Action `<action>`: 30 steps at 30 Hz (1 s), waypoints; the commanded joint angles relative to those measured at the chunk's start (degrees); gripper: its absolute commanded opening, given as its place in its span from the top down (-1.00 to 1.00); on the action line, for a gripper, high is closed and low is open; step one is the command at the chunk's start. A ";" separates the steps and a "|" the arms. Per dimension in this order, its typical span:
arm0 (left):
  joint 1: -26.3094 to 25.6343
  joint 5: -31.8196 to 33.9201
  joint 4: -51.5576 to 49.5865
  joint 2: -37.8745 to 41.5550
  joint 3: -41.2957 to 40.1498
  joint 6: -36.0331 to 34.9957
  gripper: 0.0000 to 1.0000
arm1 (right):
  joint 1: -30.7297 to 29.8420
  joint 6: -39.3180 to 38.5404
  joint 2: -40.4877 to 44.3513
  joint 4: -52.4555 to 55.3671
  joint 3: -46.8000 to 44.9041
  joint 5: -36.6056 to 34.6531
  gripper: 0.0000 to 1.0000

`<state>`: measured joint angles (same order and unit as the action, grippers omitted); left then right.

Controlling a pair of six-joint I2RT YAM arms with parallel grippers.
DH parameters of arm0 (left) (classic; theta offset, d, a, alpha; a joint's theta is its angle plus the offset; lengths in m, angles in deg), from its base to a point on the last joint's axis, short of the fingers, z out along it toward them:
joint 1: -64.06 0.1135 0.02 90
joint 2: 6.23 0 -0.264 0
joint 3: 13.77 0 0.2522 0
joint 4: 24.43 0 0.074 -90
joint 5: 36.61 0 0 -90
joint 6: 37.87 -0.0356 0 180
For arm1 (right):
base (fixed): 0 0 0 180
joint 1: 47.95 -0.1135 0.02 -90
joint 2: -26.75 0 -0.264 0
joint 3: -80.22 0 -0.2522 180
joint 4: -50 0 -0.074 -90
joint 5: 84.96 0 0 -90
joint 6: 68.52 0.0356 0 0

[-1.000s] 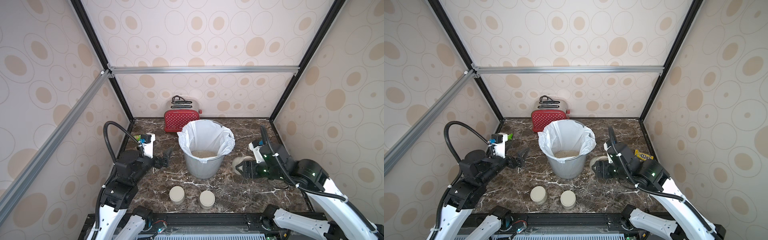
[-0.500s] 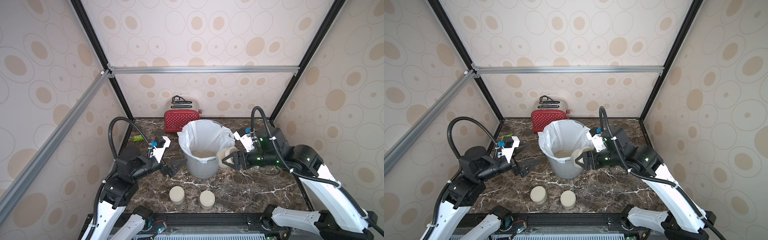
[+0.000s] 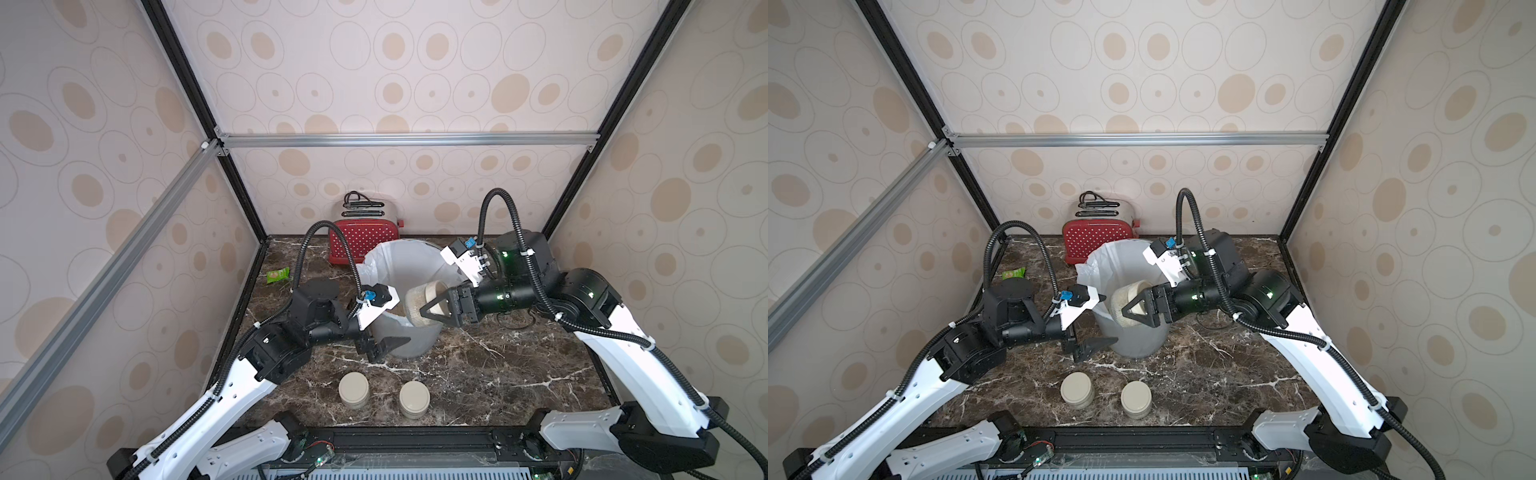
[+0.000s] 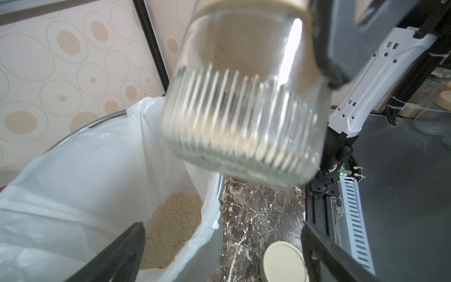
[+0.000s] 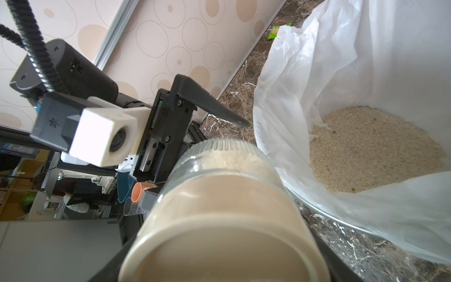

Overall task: Empty moldy rice from jars
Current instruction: Pick up the jar from the center of the board.

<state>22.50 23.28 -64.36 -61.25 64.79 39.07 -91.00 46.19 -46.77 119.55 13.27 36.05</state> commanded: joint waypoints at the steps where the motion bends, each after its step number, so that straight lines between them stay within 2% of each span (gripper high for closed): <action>1: -0.23 0.85 2.98 -2.29 5.07 -6.28 -0.98 | -0.03 -2.29 -1.24 -2.63 3.47 3.14 -0.02; 8: -0.23 -2.42 2.94 -5.47 7.85 -8.57 -0.98 | -0.03 -4.50 -4.19 -0.66 6.44 4.20 -0.02; 14: -0.19 -4.40 3.41 -6.01 8.16 -8.30 -0.98 | -0.03 -4.84 -5.32 -0.95 5.40 5.89 -0.02; 30: -0.21 -5.63 3.59 -8.69 9.90 -8.71 -0.98 | -0.03 -5.89 -7.58 2.07 6.94 7.27 0.02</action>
<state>22.48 18.52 -61.45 -69.77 71.74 32.62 -91.00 42.06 -54.11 120.60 17.95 41.53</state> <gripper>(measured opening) 0.990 0.817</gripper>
